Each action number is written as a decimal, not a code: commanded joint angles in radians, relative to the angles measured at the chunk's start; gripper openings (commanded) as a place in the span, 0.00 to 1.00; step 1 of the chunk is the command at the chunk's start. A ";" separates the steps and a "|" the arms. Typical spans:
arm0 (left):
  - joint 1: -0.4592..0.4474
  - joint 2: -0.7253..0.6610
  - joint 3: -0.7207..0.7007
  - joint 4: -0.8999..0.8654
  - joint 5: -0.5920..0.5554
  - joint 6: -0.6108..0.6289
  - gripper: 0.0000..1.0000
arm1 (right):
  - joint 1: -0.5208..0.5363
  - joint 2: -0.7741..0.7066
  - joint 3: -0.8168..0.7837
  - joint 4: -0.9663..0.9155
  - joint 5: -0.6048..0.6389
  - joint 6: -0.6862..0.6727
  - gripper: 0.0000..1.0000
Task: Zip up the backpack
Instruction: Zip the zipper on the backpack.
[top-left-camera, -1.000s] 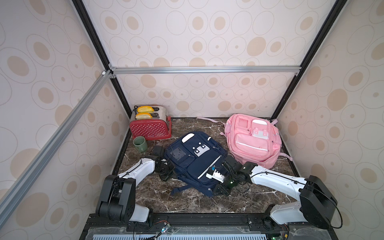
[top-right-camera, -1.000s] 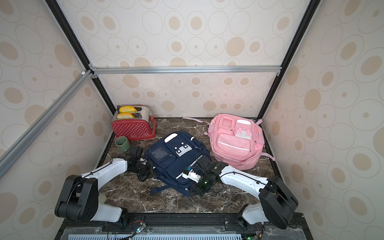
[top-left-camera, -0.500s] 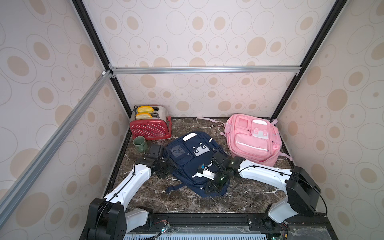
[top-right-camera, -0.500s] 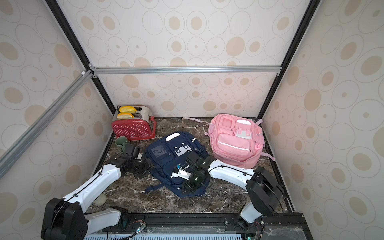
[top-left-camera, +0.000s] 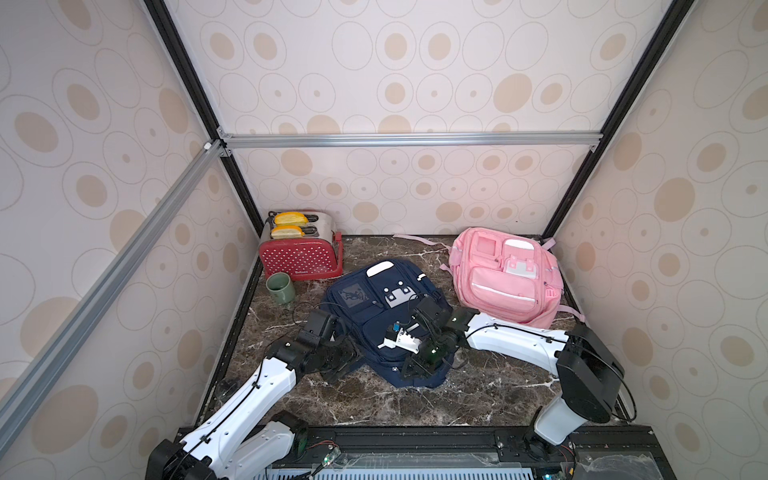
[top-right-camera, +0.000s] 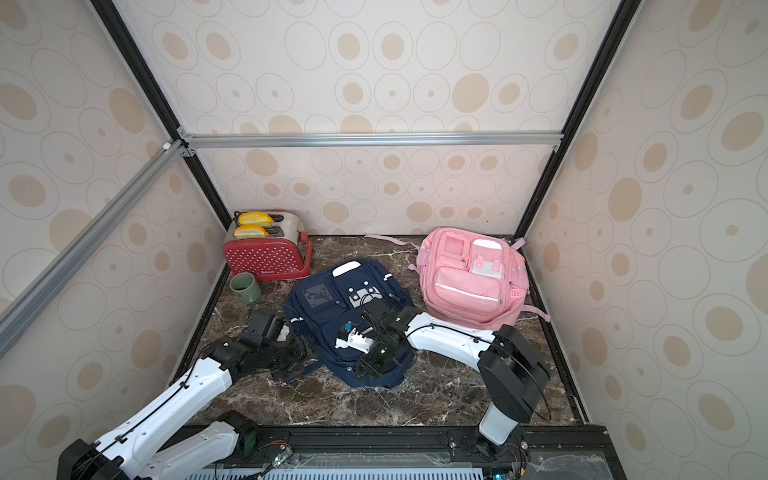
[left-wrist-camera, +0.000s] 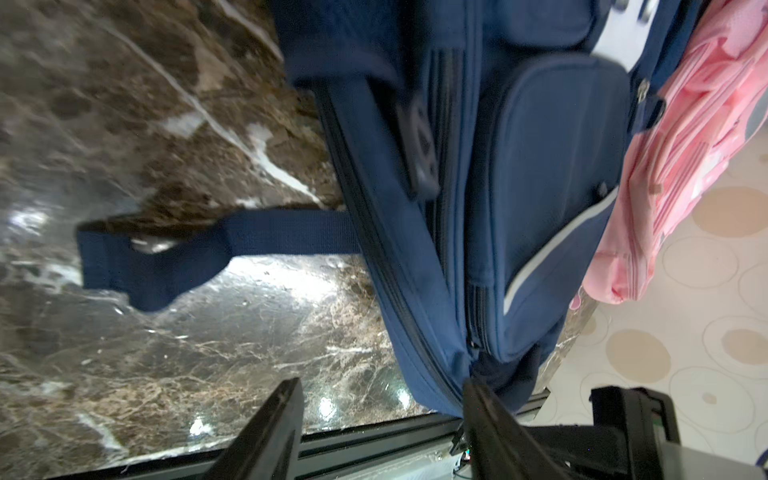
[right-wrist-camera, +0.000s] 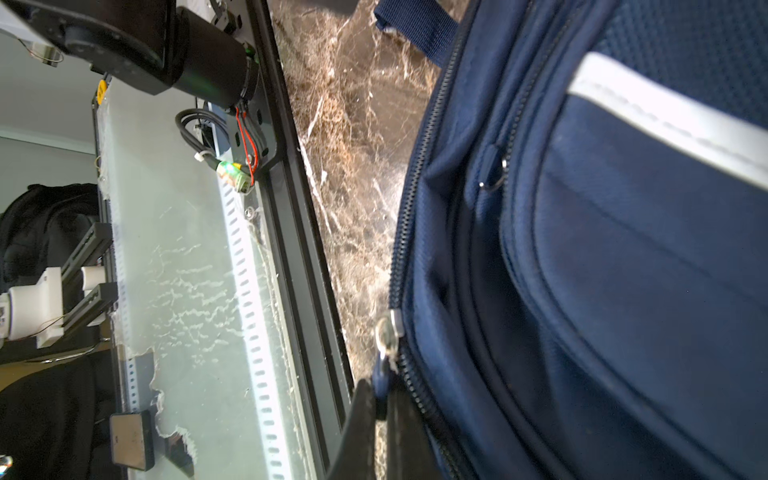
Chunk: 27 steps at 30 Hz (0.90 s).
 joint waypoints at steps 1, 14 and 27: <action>-0.030 0.037 0.039 0.006 -0.009 -0.052 0.67 | 0.024 0.006 0.051 0.051 0.003 0.006 0.00; -0.036 0.039 -0.065 0.173 -0.069 -0.168 0.52 | 0.067 -0.004 0.065 0.018 0.008 0.017 0.00; -0.036 0.157 -0.046 0.218 -0.069 -0.105 0.28 | 0.071 0.039 0.119 -0.072 -0.105 -0.033 0.00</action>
